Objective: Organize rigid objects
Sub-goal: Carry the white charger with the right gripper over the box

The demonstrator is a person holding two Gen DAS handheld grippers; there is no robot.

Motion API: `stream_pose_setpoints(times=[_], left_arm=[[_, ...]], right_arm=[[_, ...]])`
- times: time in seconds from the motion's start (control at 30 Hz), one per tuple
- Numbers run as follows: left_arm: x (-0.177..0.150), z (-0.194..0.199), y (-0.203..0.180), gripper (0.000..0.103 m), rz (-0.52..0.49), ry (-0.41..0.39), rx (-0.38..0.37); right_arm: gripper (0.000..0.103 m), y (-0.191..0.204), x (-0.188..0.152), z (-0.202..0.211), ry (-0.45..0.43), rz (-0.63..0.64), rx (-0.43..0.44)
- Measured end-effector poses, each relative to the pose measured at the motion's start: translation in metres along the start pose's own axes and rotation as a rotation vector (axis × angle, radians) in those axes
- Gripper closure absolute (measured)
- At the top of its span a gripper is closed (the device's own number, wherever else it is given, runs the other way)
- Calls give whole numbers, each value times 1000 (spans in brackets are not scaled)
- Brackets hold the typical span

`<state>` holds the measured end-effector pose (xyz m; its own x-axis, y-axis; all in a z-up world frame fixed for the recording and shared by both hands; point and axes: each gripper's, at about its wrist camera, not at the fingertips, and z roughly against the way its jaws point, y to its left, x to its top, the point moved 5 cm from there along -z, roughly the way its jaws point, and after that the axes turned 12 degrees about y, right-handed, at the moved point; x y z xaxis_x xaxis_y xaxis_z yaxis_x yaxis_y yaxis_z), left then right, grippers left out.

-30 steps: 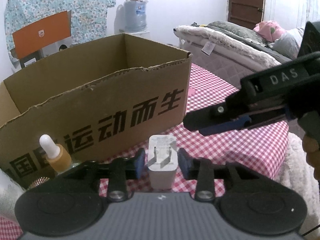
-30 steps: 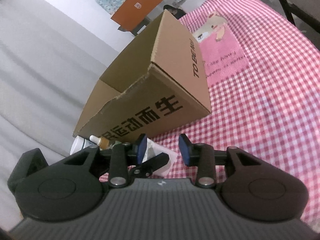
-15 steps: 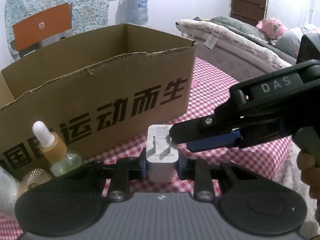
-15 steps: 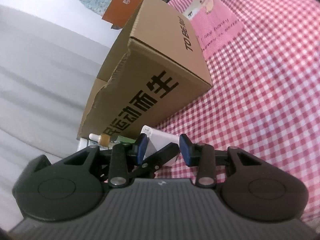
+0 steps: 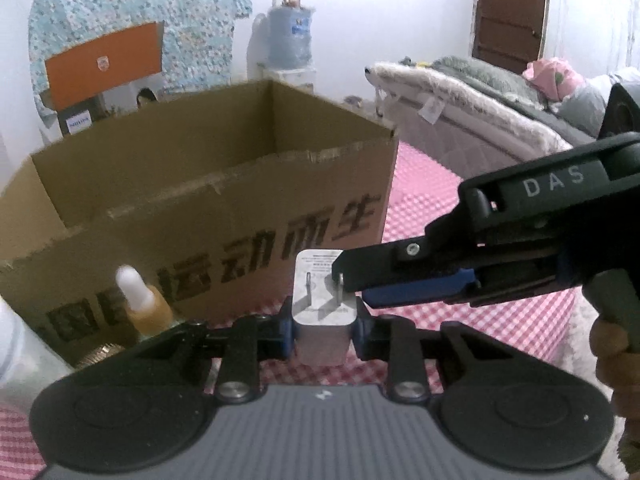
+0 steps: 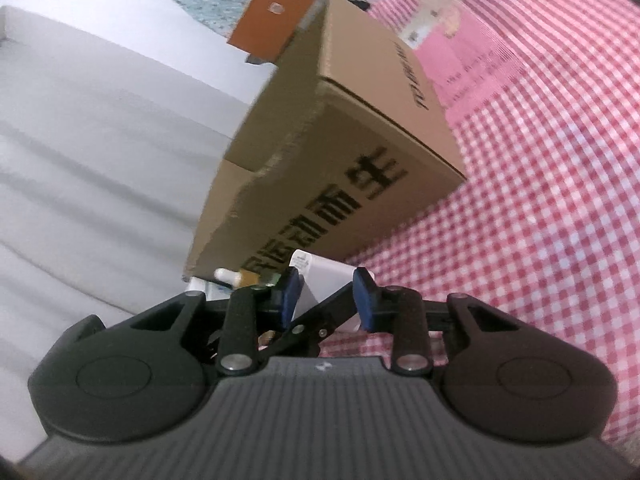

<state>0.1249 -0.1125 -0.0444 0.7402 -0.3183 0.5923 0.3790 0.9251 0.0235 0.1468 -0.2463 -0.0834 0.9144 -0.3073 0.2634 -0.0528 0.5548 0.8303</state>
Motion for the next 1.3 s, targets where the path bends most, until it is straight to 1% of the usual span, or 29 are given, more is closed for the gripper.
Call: stream_pose_setpoints(times=[0.23, 0.37, 0.5, 0.67, 0.83, 1.0, 1.07, 1.13, 1.27, 1.3], left_arm=[[33, 39, 8, 75, 15, -85, 31], [57, 53, 19, 75, 33, -119, 36], [81, 57, 34, 75, 68, -130, 33], [105, 53, 56, 75, 123, -118, 21], [130, 39, 80, 75, 181, -69, -8], [154, 10, 104, 75, 224, 13, 8], [159, -6, 115, 75, 248, 60, 16], [162, -22, 127, 75, 287, 103, 7], [164, -49, 150, 75, 348, 176, 14], [165, -55, 155, 75, 374, 193, 6]], right_arm=[[74, 49, 16, 14, -69, 109, 46], [73, 71, 38, 24, -98, 166, 55], [73, 93, 63, 21, -93, 217, 49], [73, 110, 100, 11, -52, 242, 39], [72, 121, 141, 0, 14, 252, 9], [72, 123, 182, -24, 85, 251, -57], [72, 120, 197, -38, 121, 236, -87], [72, 117, 210, -54, 158, 232, -127], [72, 111, 223, -83, 226, 231, -189], [72, 110, 227, -91, 241, 236, -204]])
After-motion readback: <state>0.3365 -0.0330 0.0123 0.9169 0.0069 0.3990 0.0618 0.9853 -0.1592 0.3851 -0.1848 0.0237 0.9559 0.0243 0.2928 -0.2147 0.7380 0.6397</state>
